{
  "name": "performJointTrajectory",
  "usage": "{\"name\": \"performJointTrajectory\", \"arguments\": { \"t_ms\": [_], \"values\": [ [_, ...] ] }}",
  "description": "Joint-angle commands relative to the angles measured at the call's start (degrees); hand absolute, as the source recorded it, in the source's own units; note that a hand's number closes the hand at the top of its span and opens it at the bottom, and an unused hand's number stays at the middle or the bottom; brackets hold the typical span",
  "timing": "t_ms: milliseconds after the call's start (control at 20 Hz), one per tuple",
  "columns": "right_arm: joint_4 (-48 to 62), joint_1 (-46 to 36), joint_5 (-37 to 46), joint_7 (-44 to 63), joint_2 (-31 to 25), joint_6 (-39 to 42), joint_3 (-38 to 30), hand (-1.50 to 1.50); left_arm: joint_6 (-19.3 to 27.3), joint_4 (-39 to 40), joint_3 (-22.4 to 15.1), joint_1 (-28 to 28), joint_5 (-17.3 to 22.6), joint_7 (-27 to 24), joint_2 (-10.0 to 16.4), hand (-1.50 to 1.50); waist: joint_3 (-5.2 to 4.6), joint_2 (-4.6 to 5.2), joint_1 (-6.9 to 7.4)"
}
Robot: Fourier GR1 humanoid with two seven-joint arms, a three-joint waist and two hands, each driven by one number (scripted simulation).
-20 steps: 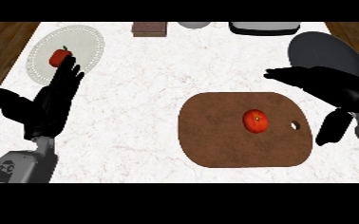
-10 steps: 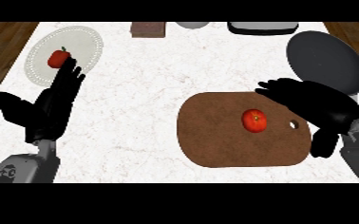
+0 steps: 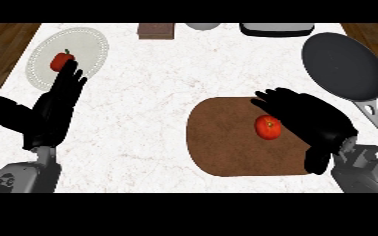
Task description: Pick the tomato from the cutting board and place it in the pan
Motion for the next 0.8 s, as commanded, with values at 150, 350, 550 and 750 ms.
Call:
{"name": "performJointTrajectory", "arguments": {
  "t_ms": [150,350,550,750],
  "values": [
    [9.49,-2.43,7.31,-3.28,2.4,-2.21,0.47,-1.5,-0.12,-2.14,1.22,-0.74,-1.75,3.13,-0.78,0.0,0.03,0.08,0.21],
    [9.9,-0.09,10.92,-2.18,4.94,-3.7,1.14,-1.5,-3.51,2.12,2.52,0.35,-1.74,-1.68,-1.88,0.0,0.01,0.08,0.01],
    [12.69,-0.04,12.54,-2.6,8.64,-5.93,0.47,-1.5,-2.91,-3.93,1.15,5.02,-3.4,-0.46,-3.28,0.0,0.02,0.02,0.21],
    [15.27,-3.92,13.38,-6.55,7.12,-1.49,-2.42,-1.5,-2.95,-5.81,2.15,1.77,-3.65,4.88,-3.11,0.0,0.02,0.02,0.2]
  ]
}}
